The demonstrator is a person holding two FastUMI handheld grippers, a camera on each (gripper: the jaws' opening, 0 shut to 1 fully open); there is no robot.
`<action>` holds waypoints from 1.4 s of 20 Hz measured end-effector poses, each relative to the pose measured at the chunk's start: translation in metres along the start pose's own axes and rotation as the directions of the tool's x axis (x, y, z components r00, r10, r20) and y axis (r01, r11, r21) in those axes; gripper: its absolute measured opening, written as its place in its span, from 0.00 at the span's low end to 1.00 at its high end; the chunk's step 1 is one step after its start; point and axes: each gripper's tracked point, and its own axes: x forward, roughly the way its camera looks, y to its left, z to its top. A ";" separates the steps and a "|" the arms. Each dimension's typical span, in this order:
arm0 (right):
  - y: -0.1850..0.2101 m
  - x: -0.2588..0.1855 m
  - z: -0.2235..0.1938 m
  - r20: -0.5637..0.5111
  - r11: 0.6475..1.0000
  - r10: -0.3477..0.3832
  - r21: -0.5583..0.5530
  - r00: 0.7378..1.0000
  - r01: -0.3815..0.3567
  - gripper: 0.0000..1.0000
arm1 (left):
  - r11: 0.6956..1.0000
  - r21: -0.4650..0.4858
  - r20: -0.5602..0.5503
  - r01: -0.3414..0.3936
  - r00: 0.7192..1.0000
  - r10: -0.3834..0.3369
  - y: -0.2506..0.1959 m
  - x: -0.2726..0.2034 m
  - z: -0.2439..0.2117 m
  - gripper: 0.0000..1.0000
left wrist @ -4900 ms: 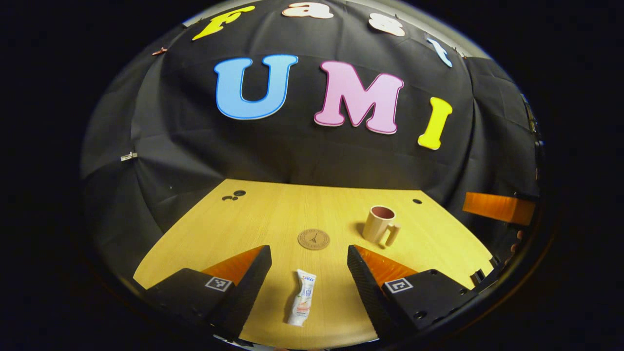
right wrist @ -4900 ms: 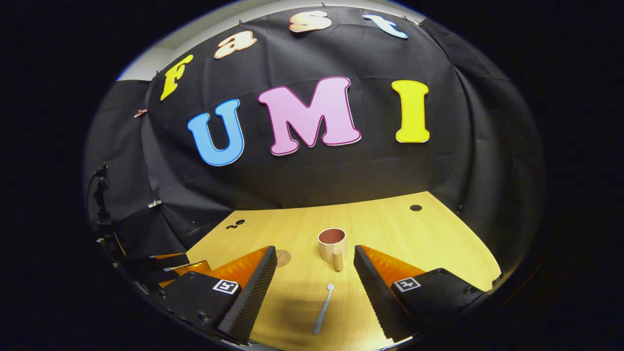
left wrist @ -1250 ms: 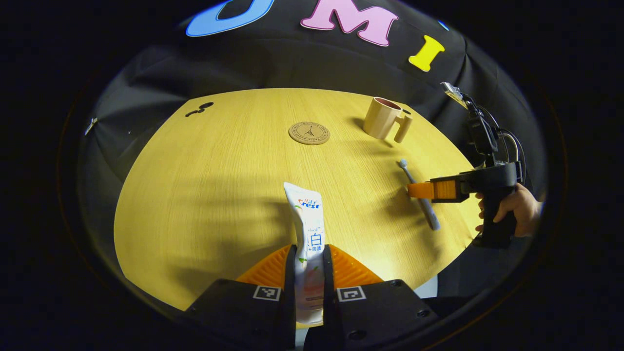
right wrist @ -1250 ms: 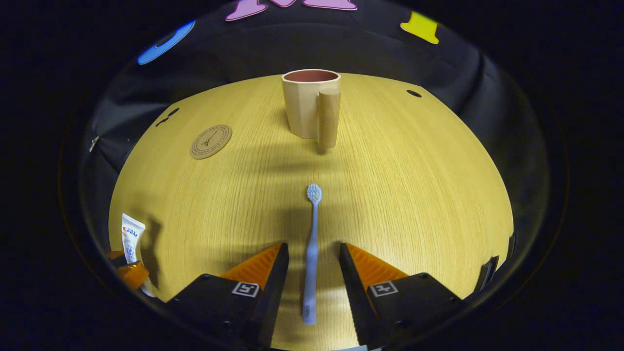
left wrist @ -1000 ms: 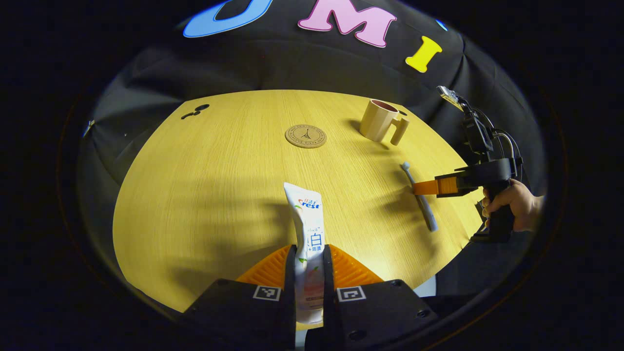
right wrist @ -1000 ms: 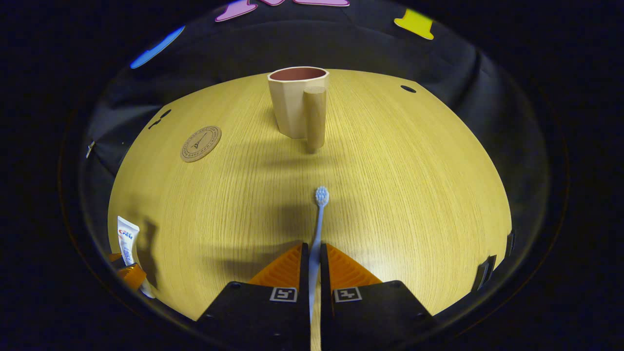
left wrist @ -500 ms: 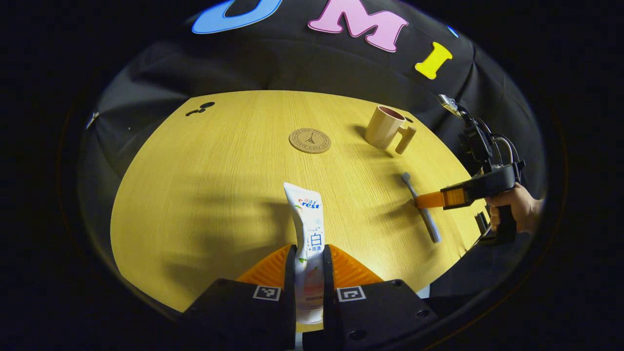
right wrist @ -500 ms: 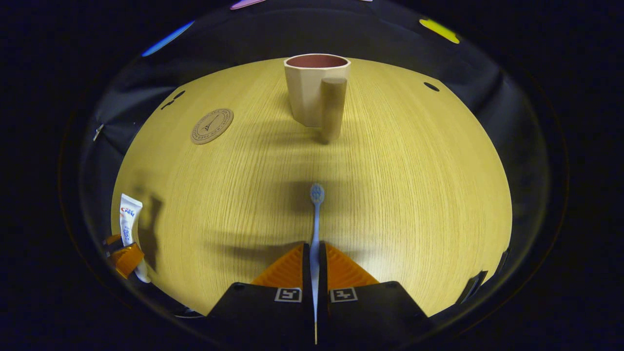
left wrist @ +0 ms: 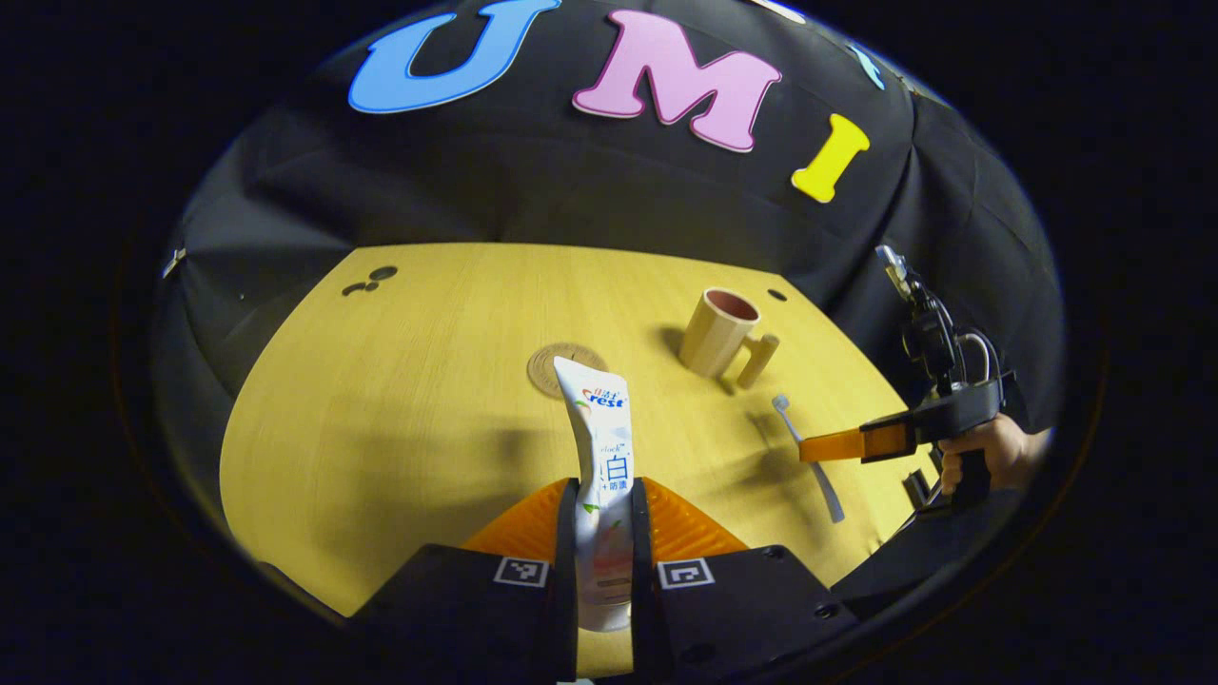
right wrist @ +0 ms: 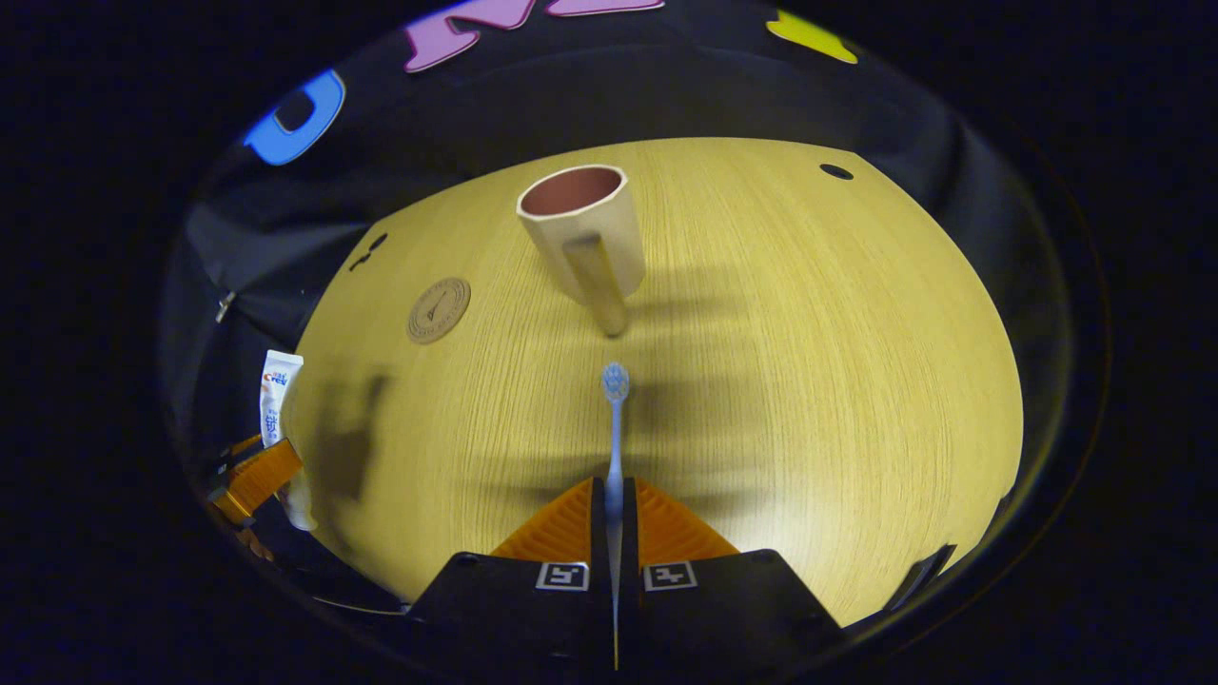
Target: Put the toothbrush and toothpaste on the desktop into the cup, then pick up the cup and place it on the coaster on the desktop.
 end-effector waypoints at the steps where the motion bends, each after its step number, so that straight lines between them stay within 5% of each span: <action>1: -0.004 -0.007 0.006 0.008 1.000 0.015 0.011 1.000 -0.015 0.06 | 1.000 0.009 0.023 0.005 1.000 -0.005 -0.007 0.005 0.016 0.27; 8: -0.036 -0.041 0.049 0.097 0.998 0.066 -0.007 0.993 -0.065 0.06 | 0.996 0.058 0.205 0.073 0.975 -0.083 -0.067 0.048 0.130 0.27; 16: -0.067 -0.056 0.075 0.131 0.992 0.129 -0.035 0.983 -0.125 0.06 | 0.980 0.111 0.391 0.163 0.900 -0.194 -0.133 0.110 0.224 0.27; 19: -0.079 -0.047 0.071 0.109 0.990 0.138 -0.036 0.984 -0.135 0.06 | 0.971 0.136 0.427 0.198 0.873 -0.238 -0.150 0.140 0.238 0.28; 28: -0.103 -0.036 0.066 0.097 0.992 0.127 -0.026 0.987 -0.125 0.06 | 0.969 0.125 0.405 0.214 0.880 -0.247 -0.149 0.222 0.211 0.24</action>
